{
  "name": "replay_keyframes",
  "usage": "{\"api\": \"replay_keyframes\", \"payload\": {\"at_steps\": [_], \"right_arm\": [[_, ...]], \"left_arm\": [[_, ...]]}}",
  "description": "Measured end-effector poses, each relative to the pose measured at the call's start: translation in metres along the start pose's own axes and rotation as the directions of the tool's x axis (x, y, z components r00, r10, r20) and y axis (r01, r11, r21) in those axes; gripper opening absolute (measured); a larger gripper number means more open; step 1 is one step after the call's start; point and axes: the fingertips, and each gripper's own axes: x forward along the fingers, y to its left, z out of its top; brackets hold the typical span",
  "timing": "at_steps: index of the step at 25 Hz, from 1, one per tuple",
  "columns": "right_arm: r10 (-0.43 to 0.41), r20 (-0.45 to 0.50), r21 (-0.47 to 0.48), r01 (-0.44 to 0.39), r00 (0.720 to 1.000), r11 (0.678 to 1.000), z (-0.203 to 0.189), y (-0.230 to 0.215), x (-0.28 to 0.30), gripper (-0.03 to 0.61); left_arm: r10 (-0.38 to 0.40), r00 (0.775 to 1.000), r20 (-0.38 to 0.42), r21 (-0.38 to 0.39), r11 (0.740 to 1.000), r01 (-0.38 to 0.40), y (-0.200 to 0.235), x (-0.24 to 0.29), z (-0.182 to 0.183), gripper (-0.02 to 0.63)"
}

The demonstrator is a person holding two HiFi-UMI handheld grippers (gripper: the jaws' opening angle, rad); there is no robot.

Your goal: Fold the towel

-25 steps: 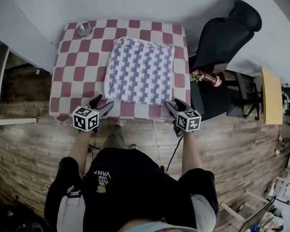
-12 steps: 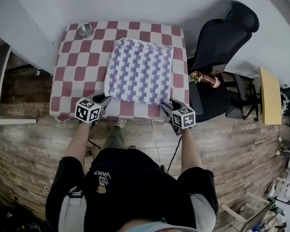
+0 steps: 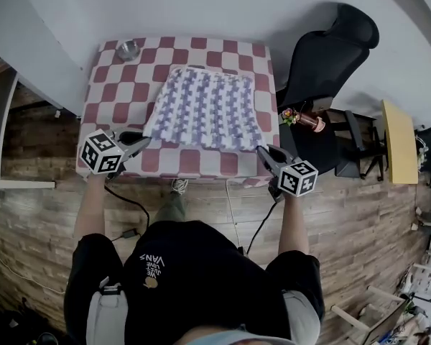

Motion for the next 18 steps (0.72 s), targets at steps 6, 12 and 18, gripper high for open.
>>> {"api": "replay_keyframes", "payload": {"at_steps": [6,12,18], "right_arm": [[0.081,0.091,-0.03,-0.079,0.993,0.996,0.037,0.048,-0.061,0.041],[0.139,0.147,-0.074,-0.129,0.979,0.989,0.057,0.092,-0.121,0.041],[0.187,0.123,-0.056,-0.181,0.975,0.982,0.104,0.104,-0.139,0.041]], "left_arm": [[-0.031,0.999,0.018,0.076,0.997,0.029,-0.049,-0.043,0.019,0.025],[-0.05,0.994,0.1,0.085,0.995,0.042,-0.098,-0.076,0.023,0.025],[-0.12,0.99,0.077,0.078,0.99,0.114,-0.103,-0.094,0.062,0.025]]}}
